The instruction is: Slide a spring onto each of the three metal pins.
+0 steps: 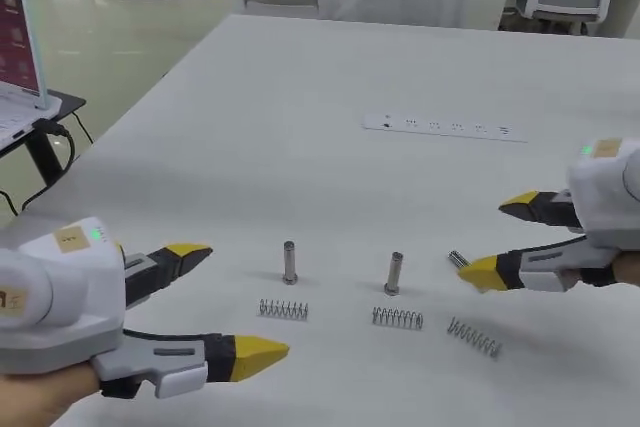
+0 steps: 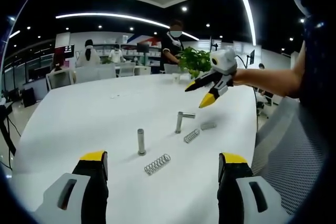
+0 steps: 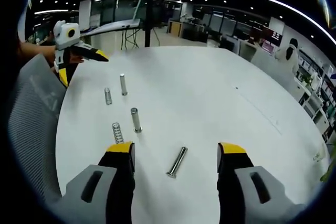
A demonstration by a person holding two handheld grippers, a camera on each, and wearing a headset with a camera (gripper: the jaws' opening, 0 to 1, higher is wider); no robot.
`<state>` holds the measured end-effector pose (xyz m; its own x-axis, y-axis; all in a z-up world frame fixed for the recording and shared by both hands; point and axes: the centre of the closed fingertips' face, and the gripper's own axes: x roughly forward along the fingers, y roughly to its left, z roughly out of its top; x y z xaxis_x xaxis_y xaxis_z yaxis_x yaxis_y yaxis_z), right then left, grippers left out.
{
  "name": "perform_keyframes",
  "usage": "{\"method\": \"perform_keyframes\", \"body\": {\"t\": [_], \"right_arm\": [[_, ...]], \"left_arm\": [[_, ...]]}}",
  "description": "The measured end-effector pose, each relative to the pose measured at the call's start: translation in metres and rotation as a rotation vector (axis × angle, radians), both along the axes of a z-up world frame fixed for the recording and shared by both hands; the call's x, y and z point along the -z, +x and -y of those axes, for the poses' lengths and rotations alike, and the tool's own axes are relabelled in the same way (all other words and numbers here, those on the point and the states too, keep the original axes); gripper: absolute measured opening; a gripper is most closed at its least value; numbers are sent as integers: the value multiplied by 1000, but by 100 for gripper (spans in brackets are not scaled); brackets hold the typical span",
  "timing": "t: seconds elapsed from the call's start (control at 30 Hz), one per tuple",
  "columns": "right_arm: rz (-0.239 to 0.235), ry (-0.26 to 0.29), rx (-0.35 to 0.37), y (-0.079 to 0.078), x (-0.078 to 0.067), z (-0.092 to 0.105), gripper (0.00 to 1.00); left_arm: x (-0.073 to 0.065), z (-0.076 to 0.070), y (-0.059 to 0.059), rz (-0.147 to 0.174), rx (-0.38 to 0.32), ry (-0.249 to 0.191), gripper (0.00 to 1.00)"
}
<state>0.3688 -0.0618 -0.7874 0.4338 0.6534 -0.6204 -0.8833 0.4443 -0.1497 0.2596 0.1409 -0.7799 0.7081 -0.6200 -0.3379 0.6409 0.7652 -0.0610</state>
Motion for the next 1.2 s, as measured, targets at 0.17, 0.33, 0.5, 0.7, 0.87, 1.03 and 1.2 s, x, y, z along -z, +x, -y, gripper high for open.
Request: {"method": "perform_keyframes", "body": {"t": [0.17, 0.33, 0.5, 0.7, 0.87, 1.03, 1.2], "right_arm": [[-14, -30, 7, 7, 7, -3, 61], [-35, -46, 22, 13, 14, -5, 57], [-56, -57, 42, 17, 22, -7, 51], [-86, -89, 79, 20, 33, -5, 41], [-106, -107, 107, 25, 40, -3, 33], [-131, -111, 132, 26, 44, -3, 28], [-153, -123, 149, 25, 49, -6, 23]], "left_arm": [[0, 1, -1, 0, 1, 0, 84], [0, 1, 0, 3, 0, -1, 84], [-1, 0, 0, 6, -5, -4, 84], [1, 0, -1, 2, -7, -5, 83], [2, -1, -1, -2, -8, -9, 83], [2, -1, -1, -3, -8, -9, 83], [3, -1, -1, -5, -7, -10, 82]]}}
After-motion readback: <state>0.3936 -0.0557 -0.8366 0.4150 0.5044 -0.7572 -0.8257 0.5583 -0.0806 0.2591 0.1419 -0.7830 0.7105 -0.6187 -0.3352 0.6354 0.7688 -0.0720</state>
